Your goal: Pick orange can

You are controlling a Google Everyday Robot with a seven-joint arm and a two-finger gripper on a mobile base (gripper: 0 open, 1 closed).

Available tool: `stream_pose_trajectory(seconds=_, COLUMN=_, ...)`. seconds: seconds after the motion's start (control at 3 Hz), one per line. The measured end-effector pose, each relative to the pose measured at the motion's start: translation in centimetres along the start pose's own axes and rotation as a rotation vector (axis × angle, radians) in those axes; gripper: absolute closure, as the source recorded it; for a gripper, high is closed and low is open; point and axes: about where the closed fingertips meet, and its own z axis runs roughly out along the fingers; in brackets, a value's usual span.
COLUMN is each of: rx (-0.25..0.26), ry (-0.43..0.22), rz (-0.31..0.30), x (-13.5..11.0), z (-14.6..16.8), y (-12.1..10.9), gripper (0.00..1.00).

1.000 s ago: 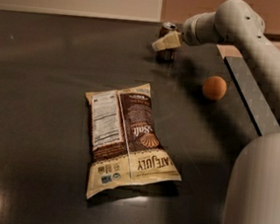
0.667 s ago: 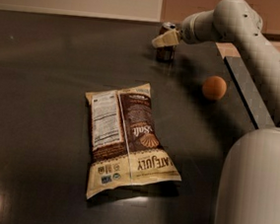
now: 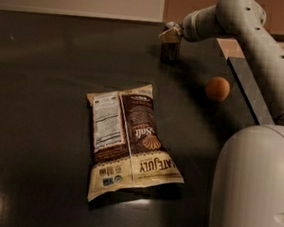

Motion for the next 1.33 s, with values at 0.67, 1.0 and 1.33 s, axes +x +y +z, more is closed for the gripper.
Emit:
stream_pose_trajectory(seconds=0.67, rx=-0.072, ry=-0.011, rz=-0.045, x=-2.3, z=-3.7, y=2.0, gripper=1.00)
stream_pose_trajectory(seconds=1.0, rx=-0.119, ry=-0.032, rz=-0.082, x=-3.9, z=-6.5, y=3.4, gripper=1.00)
stream_pose_trajectory(seconds=1.33, rx=-0.159, ry=-0.054, rz=-0.116, x=-5.1, z=-9.4, y=4.7, gripper=1.00)
